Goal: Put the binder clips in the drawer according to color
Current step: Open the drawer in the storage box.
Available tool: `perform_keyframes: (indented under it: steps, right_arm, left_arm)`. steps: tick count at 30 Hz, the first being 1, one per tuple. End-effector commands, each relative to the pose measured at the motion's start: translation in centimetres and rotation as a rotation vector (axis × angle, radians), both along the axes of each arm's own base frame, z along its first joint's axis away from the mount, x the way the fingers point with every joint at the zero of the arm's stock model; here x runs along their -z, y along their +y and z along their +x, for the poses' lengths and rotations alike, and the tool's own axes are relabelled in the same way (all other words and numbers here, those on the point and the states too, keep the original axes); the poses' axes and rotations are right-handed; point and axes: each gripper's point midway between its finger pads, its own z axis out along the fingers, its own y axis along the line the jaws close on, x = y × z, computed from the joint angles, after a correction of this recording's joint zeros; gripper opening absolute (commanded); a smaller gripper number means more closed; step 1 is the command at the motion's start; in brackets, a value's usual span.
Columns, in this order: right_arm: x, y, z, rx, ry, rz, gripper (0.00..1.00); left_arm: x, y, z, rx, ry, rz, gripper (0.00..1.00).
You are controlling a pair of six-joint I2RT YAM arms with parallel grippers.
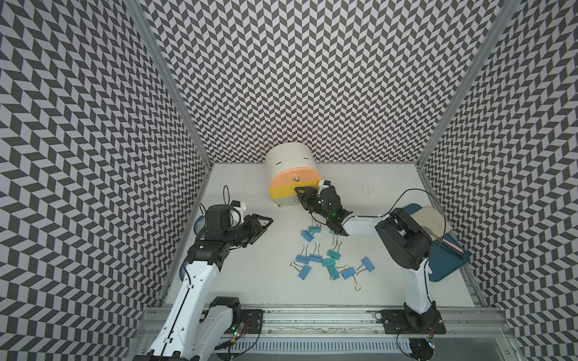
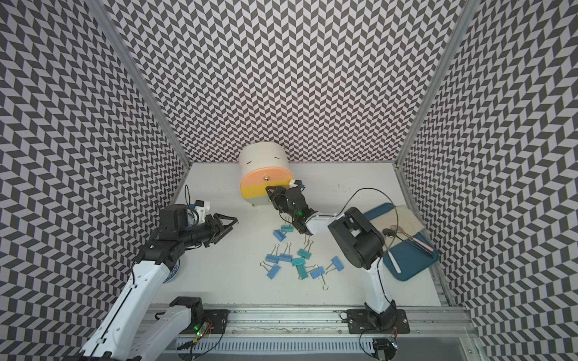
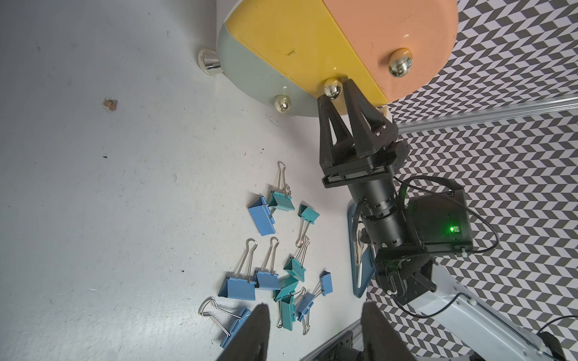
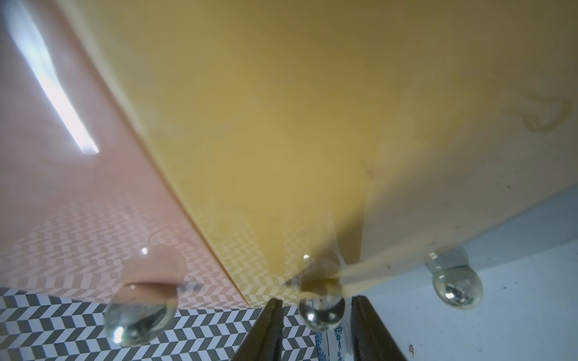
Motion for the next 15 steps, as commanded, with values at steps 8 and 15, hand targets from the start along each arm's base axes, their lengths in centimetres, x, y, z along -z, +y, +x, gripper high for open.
perform_keyframes:
  steps: [8,15]
  right_arm:
    - [-0.52,0.68,0.63,0.017,-0.024,0.039,0.33]
    - [-0.41,0.59,0.6,0.016,-0.023,0.037,0.23]
  left_arm:
    - [-1.84,-0.19,-0.14,0.02,-0.056,0.005,0.51]
    - [-1.75,-0.17,-0.11,0.021,-0.054,0.008,0.51]
